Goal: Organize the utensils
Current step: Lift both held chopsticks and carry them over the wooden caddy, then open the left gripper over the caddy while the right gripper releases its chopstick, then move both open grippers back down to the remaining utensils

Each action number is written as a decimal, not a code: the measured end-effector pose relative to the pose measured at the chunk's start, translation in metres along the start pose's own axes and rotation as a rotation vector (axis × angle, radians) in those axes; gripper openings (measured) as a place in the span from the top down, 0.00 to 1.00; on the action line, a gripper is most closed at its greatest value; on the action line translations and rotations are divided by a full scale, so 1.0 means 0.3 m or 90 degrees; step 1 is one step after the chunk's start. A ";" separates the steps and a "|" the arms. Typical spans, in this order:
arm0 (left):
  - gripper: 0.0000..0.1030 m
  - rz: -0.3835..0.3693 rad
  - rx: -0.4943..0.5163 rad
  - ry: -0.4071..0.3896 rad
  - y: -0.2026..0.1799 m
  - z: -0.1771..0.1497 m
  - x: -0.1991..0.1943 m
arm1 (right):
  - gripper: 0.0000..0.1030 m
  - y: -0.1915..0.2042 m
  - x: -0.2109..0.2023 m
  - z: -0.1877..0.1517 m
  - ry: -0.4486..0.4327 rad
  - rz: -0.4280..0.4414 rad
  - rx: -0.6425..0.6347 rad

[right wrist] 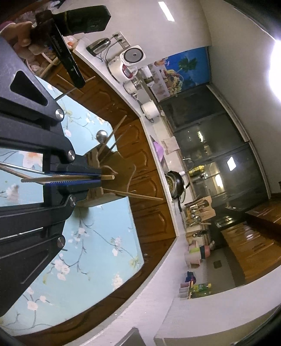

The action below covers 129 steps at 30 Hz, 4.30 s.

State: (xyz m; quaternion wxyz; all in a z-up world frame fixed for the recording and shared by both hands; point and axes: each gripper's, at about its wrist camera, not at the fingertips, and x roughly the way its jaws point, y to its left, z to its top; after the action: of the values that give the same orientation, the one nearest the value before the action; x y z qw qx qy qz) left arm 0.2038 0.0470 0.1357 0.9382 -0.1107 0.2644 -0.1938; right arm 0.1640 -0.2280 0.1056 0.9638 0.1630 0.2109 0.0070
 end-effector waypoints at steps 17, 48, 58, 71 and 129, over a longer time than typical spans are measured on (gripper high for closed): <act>0.98 0.027 0.036 -0.127 0.001 0.290 0.143 | 0.96 0.050 0.070 0.335 -0.127 -0.002 -0.030; 0.97 0.104 0.032 -0.065 0.031 0.161 0.636 | 0.96 -0.074 0.444 0.174 -0.019 -0.054 0.003; 0.96 0.092 0.012 -0.042 0.099 0.195 0.594 | 0.91 -0.091 0.458 0.192 -0.005 -0.045 0.023; 0.44 0.080 -0.014 -0.079 0.109 0.180 0.420 | 0.19 -0.087 0.309 0.189 -0.039 0.000 0.048; 0.19 0.153 -0.066 0.186 0.039 -0.270 0.397 | 0.21 -0.299 0.215 -0.364 0.168 -0.150 0.052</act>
State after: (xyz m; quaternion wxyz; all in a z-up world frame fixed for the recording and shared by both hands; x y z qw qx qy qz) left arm 0.2573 -0.0013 0.0103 0.8992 -0.0972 0.4189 -0.0802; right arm 0.1731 -0.2737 -0.0427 0.9144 0.1739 0.3533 -0.0934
